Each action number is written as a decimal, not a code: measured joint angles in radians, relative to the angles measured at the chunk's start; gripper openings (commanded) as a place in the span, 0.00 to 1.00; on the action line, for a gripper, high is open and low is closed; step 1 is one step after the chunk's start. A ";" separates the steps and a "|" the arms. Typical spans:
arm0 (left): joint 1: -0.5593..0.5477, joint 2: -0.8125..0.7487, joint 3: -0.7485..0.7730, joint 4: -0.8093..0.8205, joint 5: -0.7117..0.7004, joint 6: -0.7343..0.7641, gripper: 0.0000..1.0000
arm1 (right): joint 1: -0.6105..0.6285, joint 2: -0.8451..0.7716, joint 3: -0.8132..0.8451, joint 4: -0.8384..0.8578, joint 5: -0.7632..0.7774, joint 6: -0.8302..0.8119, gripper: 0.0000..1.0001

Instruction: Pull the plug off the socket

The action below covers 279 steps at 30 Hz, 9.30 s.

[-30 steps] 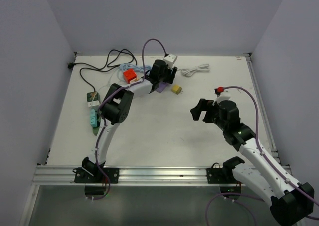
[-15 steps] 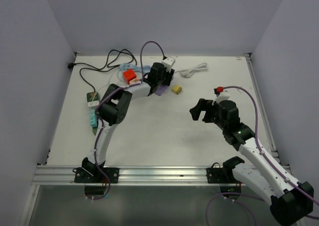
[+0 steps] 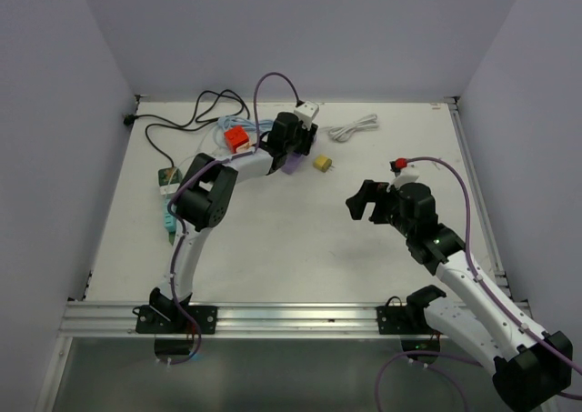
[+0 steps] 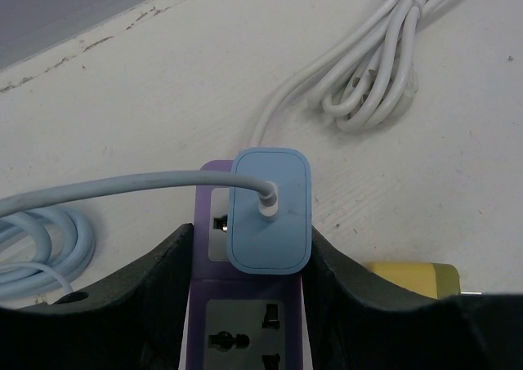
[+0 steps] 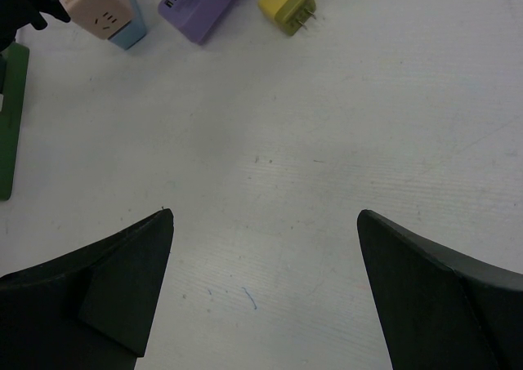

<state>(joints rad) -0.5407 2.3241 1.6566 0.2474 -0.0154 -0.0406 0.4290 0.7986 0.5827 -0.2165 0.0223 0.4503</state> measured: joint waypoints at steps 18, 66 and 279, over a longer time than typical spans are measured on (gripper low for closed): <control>0.000 0.000 0.000 0.005 0.001 0.000 0.66 | 0.000 0.000 0.000 0.000 -0.014 -0.006 0.99; 0.019 -0.105 -0.099 0.121 0.008 -0.177 0.04 | 0.000 0.000 0.000 0.000 -0.014 -0.006 0.99; -0.072 -1.029 -1.315 0.404 -0.037 -0.357 0.63 | 0.506 0.616 0.045 0.441 -0.013 -0.337 0.29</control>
<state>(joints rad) -0.6128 1.2949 0.3416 0.6510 -0.0521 -0.3973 0.9348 1.4143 0.6277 0.2245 0.0093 0.1131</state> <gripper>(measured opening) 0.644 0.616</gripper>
